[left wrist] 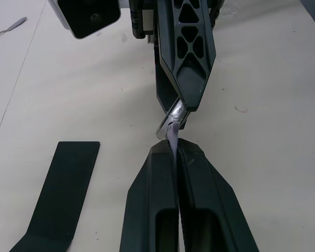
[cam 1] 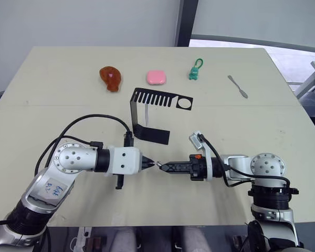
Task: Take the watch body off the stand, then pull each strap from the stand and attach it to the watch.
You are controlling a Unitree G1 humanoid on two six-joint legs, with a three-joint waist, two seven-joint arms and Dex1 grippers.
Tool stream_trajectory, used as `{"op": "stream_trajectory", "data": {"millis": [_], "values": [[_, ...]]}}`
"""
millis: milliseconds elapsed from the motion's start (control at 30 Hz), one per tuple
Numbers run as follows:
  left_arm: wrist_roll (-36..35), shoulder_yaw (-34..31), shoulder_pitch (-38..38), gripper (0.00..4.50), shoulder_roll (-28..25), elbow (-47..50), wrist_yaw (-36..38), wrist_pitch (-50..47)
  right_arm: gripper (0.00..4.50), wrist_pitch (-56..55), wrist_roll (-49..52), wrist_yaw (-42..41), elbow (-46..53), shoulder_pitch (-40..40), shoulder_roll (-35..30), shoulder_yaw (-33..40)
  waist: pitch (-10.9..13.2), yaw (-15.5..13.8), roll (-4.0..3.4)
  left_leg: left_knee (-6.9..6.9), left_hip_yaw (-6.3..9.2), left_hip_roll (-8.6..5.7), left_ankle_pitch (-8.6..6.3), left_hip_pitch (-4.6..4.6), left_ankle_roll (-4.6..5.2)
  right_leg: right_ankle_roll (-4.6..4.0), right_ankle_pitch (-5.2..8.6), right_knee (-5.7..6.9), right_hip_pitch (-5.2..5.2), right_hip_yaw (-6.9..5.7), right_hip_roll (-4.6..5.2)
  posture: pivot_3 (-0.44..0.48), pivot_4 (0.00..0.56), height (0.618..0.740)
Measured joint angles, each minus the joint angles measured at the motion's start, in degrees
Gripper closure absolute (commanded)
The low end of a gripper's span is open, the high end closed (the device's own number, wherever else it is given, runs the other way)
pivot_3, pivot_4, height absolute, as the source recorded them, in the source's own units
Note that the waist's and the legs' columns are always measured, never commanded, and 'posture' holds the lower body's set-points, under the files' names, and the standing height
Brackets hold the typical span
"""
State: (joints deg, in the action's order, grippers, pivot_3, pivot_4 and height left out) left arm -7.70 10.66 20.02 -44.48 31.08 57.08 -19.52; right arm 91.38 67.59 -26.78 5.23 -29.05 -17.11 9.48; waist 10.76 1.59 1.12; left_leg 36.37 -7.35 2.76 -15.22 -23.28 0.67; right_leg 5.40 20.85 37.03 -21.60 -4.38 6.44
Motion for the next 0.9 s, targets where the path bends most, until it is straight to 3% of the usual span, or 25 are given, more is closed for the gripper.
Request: {"op": "stream_trajectory", "data": {"millis": [900], "values": [[4.9,2.9,2.4,4.50,2.0,-0.1,0.3,-1.8,2.99,0.2,-0.9,0.0,0.0,0.0,0.2,0.7,0.0,0.0,0.00,0.05,0.00,0.00,0.01,-0.01,0.01,0.00,0.00,0.08,0.00,0.01,-0.01,0.000,0.150,0.740]]}}
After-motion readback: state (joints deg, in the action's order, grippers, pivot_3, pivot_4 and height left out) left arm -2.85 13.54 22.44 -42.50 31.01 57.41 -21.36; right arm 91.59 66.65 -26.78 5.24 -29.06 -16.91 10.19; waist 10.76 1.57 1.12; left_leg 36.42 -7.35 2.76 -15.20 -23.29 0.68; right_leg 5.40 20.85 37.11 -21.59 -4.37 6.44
